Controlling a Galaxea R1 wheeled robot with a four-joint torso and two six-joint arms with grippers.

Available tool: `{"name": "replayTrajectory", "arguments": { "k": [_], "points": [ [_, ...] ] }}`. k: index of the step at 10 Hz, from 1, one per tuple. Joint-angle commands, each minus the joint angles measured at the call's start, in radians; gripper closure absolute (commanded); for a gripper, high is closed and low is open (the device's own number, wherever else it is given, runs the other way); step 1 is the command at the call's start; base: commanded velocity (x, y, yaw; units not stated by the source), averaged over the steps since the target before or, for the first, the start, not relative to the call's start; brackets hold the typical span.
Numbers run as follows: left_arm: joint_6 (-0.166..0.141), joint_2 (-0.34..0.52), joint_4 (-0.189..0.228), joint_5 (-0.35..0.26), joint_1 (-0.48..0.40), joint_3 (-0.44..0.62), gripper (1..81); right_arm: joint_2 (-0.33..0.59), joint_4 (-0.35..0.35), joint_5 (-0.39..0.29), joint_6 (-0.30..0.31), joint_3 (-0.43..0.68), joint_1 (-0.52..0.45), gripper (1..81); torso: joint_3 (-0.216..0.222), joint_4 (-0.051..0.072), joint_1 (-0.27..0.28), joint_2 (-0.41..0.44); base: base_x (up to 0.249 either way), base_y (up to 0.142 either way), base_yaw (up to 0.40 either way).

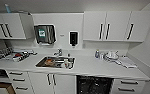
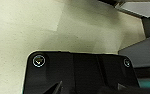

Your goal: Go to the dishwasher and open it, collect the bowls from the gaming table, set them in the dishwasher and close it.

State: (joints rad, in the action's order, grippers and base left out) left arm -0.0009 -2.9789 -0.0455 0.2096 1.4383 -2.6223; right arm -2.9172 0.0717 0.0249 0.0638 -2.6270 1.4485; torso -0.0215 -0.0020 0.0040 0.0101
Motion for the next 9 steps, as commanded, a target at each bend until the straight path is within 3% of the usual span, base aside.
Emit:
{"name": "replayTrajectory", "arguments": {
  "k": [1, 9],
  "points": [
    [0.001, -0.022, 0.009, -0.062, -0.055, -0.047, 1.0, -0.055, -0.053, -0.051, -0.007, -0.079, -0.019, 1.0, 0.0, 0.0, 0.0, 0.0, 0.0, 0.0, 0.0],
    [-0.001, -0.037, 0.003, -0.073, -0.052, -0.094, 1.0, -0.079, -0.059, -0.054, -0.009, -0.125, 0.011, 1.0, 0.0, 0.0, 0.0, 0.0, 0.0, 0.0, 0.0]
  ]
}}
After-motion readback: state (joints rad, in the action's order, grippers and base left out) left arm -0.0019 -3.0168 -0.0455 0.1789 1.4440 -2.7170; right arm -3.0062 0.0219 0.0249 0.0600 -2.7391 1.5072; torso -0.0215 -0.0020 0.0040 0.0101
